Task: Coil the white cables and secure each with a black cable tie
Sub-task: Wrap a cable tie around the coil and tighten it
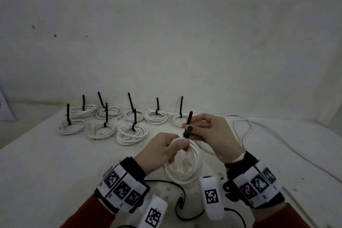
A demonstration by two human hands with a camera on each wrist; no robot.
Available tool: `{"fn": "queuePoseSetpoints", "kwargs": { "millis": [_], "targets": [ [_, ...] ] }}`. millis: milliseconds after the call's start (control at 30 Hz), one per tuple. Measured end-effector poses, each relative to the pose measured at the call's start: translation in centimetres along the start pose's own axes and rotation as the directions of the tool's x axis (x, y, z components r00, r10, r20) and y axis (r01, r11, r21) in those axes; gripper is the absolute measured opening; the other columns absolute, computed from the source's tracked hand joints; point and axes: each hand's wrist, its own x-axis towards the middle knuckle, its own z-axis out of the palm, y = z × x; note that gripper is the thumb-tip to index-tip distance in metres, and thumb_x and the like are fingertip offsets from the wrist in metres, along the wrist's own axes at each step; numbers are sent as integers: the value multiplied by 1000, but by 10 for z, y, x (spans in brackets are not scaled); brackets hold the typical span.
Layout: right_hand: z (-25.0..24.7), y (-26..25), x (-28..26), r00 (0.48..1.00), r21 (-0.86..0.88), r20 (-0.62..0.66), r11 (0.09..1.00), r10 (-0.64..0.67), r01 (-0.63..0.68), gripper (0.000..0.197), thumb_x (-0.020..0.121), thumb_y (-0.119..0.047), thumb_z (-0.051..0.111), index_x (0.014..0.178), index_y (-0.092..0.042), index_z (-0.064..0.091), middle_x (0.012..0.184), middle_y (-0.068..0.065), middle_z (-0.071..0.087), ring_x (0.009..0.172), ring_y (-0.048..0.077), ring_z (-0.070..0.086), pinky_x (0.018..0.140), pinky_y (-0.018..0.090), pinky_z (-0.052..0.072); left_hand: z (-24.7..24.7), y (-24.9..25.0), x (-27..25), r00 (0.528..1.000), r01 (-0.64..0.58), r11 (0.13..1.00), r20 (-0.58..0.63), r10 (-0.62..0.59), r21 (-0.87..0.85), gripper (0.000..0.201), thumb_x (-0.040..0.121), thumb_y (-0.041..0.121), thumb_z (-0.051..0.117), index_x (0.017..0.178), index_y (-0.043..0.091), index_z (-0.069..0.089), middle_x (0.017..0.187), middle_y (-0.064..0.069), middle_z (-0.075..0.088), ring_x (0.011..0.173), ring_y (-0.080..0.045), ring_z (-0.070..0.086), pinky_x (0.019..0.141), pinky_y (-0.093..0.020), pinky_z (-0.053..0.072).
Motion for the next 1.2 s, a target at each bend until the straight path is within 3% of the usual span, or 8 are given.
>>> {"fn": "queuePoseSetpoints", "kwargs": {
  "millis": [100,267,433,700,800,867,967,1200],
  "targets": [
    [3,4,1,989,-152,-48,980,-141,132,12,73,9,75,77,0,68,79,21,72,65,23,69,62,26,56,-5,4,-1,999,41,991,1,-41,-128,44,74,55,62,66,12,64,46,6,35,42,-8,33,49,-23,38],
    [4,5,1,953,-300,-23,911,-303,282,18,71,3,79,67,-12,70,73,4,74,68,19,71,70,30,58,-7,11,-3,996,94,949,20,-92,-300,48,78,56,48,64,13,64,54,3,23,46,-10,22,50,-23,32],
    [6,4,-5,907,-369,1,843,-422,392,17,74,-2,79,70,-17,73,74,-3,74,73,17,71,74,33,58,-4,19,-4,993,110,944,0,-116,-312,49,77,56,46,46,21,61,53,4,22,46,-10,21,49,-24,30],
    [8,1,-8,836,-430,14,751,-549,501,23,74,-2,79,73,-23,73,74,-10,73,70,7,70,69,21,56,-3,25,-6,988,139,930,-9,-151,-340,48,78,56,50,46,20,60,51,4,23,44,-10,22,48,-24,33],
    [10,3,-9,771,-446,36,680,-636,582,18,74,-7,79,74,-23,71,71,-9,71,70,6,68,67,18,55,-5,25,-5,980,191,903,21,-198,-386,50,79,58,58,49,19,60,48,4,20,42,-10,19,46,-23,32],
    [12,4,-10,694,-465,80,589,-715,661,6,75,-16,77,74,-16,72,72,-8,69,68,5,66,65,15,53,-7,26,-5,976,214,886,51,-212,-411,43,75,52,55,48,19,59,46,5,20,41,-9,17,45,-22,31],
    [13,6,-8,589,-539,131,441,-798,717,6,75,-9,75,71,-5,72,69,-1,68,65,6,62,63,16,51,-8,28,-6,977,210,883,61,-204,-420,40,76,48,57,47,20,59,45,6,20,40,-8,16,44,-22,30],
    [11,8,-6,488,-570,197,306,-850,762,6,71,1,78,75,-2,74,74,6,70,71,6,63,65,16,51,-5,26,-4,974,220,883,42,-223,-414,40,78,47,60,47,20,60,46,4,19,40,-9,17,43,-22,29]
  ]
}}
